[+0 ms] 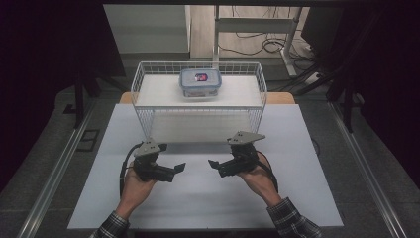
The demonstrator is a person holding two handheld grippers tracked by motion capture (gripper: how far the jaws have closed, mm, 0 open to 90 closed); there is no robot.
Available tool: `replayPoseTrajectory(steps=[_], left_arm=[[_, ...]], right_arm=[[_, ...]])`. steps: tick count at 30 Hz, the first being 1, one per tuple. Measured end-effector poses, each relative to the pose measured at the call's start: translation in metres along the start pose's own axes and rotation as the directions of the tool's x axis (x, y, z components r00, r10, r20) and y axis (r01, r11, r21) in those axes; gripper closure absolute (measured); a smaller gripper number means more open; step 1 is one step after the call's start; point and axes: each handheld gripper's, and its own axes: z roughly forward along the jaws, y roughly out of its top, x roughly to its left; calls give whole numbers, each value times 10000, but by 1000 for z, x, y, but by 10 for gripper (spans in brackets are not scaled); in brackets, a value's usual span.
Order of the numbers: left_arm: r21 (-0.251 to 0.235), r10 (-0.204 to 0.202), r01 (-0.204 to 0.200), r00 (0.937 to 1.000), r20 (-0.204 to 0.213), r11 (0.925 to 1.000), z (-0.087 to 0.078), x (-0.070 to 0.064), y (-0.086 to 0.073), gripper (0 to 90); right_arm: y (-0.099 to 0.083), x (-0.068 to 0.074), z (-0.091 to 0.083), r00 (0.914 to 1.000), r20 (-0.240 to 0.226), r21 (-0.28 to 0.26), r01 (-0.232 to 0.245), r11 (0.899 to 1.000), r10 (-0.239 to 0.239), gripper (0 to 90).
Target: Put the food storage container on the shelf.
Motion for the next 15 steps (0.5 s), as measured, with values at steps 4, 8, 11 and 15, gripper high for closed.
replayPoseTrajectory(steps=[4, 8, 11, 15], left_arm=[[83, -51, 52, 10000, -36, 10000, 0, -5, -6, 0], [205, 41, -41, 10000, -18, 9998, 0, -10, -12, 0], [295, 140, -138, 9999, -43, 9995, 1, -13, -17, 0], [392, 293, -288, 9995, -115, 9988, 0, -16, -23, 0]], right_arm=[[-6, 2, -1, 10000, 1, 61, -50, 10000, 50, 0], [-10, 4, 0, 10000, 1, 118, -43, 9999, 42, 0], [-14, 7, 1, 10000, -50, 161, -51, 9999, 52, 0], [-19, 11, 0, 9999, -94, 240, -34, 9997, 37, 0]])
